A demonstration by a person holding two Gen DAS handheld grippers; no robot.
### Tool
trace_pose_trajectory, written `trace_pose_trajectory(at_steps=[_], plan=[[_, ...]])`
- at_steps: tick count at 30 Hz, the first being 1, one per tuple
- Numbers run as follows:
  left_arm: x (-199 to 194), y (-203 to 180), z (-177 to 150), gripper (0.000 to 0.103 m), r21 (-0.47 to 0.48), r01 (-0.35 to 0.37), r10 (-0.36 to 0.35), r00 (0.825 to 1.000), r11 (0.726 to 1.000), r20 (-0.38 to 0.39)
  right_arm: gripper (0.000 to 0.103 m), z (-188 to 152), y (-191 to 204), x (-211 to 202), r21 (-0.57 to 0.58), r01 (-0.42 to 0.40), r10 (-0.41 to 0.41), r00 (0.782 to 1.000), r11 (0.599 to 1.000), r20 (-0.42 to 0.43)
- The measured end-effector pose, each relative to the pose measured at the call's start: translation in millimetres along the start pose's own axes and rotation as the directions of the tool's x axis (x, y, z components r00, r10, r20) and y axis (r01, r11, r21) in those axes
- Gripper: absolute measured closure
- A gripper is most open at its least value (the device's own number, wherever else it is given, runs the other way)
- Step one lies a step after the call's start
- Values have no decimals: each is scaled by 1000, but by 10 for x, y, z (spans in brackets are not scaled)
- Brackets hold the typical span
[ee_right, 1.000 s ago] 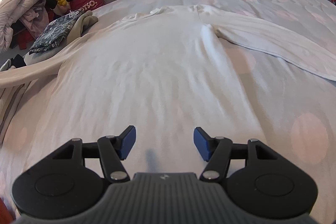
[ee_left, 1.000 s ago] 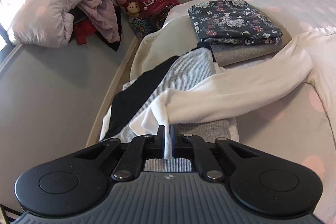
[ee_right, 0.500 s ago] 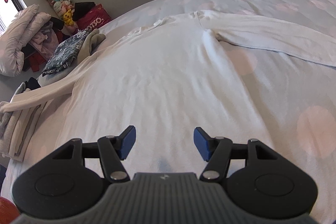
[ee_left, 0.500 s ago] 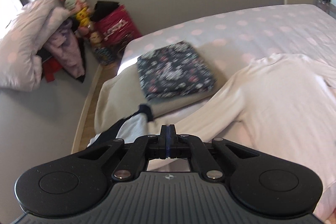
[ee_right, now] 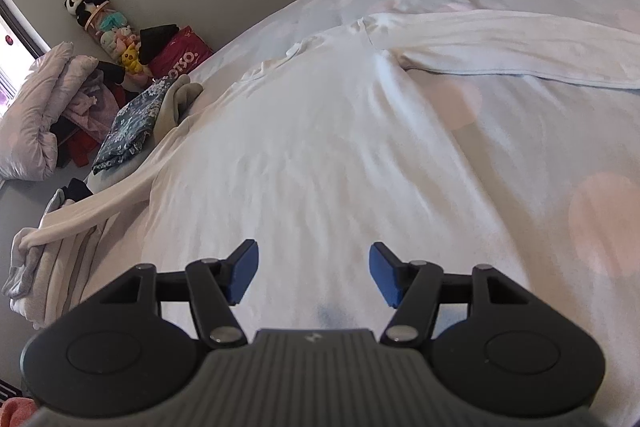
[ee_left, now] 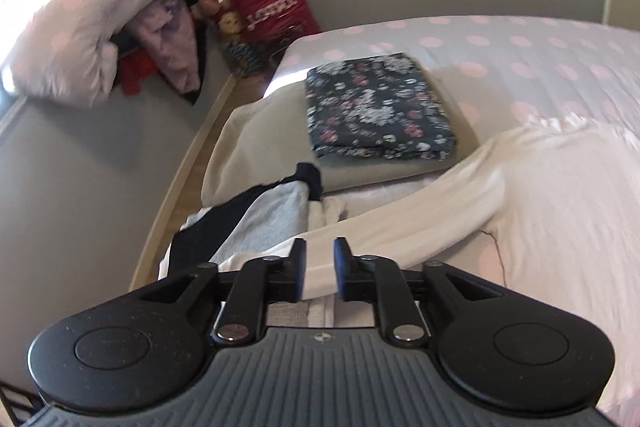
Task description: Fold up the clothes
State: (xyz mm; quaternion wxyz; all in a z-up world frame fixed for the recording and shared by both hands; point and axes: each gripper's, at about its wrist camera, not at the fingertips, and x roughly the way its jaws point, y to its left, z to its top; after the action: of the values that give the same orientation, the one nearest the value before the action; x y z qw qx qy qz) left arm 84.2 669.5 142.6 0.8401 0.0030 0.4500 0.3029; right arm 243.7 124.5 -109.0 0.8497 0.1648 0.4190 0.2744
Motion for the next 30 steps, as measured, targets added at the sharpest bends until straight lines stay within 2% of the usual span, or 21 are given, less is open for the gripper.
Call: trace_pose_trajectory(at_steps=[2, 4, 5, 6, 13, 17, 19, 21, 23, 26, 27, 29, 30], plan=[[122, 119, -97, 84, 6, -17, 17, 1000, 1000, 9, 38, -4, 15, 29, -10, 9, -9, 1000, 1000, -9], [247, 247, -198, 69, -4, -28, 28, 1000, 1000, -2, 38, -10, 22, 49, -15, 19, -19, 1000, 1000, -13], [322, 316, -253, 54, -10, -30, 30, 1000, 1000, -8, 38, -11, 22, 57, -15, 24, -24, 1000, 1000, -14], [395, 377, -311, 48, -15, -31, 30, 999, 999, -20, 38, -10, 22, 69, -15, 30, -30, 999, 999, -16], [822, 631, -661, 48, -34, -13, 10, 995, 999, -100, 38, -22, 30, 203, -35, 73, -74, 996, 997, -52], [947, 628, -786, 48, 9, -13, 14, 994, 1000, -111, 38, -43, 47, 252, -59, 86, -90, 994, 995, -65], [995, 612, -820, 48, 47, -43, 48, 993, 998, -107, 38, -48, 52, 266, -66, 90, -94, 993, 994, -69], [1029, 603, -842, 53, 64, -96, 102, 991, 993, -90, 38, -52, 52, 268, -69, 92, -97, 993, 993, -71], [1074, 625, -846, 58, 54, -108, 113, 989, 993, -94, 38, -52, 51, 268, -69, 95, -100, 993, 993, -70], [1121, 647, -848, 76, 43, -108, 112, 989, 993, -94, 38, -48, 43, 267, -65, 99, -103, 992, 993, -66], [1129, 658, -843, 86, 34, -109, 112, 989, 993, -100, 38, -47, 43, 264, -64, 99, -103, 993, 993, -63], [1097, 696, -808, 98, 5, -98, 98, 990, 995, -104, 38, -45, 51, 257, -70, 98, -103, 993, 993, -58], [1057, 709, -779, 99, -4, -94, 93, 990, 996, -101, 38, -44, 57, 254, -74, 98, -102, 993, 992, -56]])
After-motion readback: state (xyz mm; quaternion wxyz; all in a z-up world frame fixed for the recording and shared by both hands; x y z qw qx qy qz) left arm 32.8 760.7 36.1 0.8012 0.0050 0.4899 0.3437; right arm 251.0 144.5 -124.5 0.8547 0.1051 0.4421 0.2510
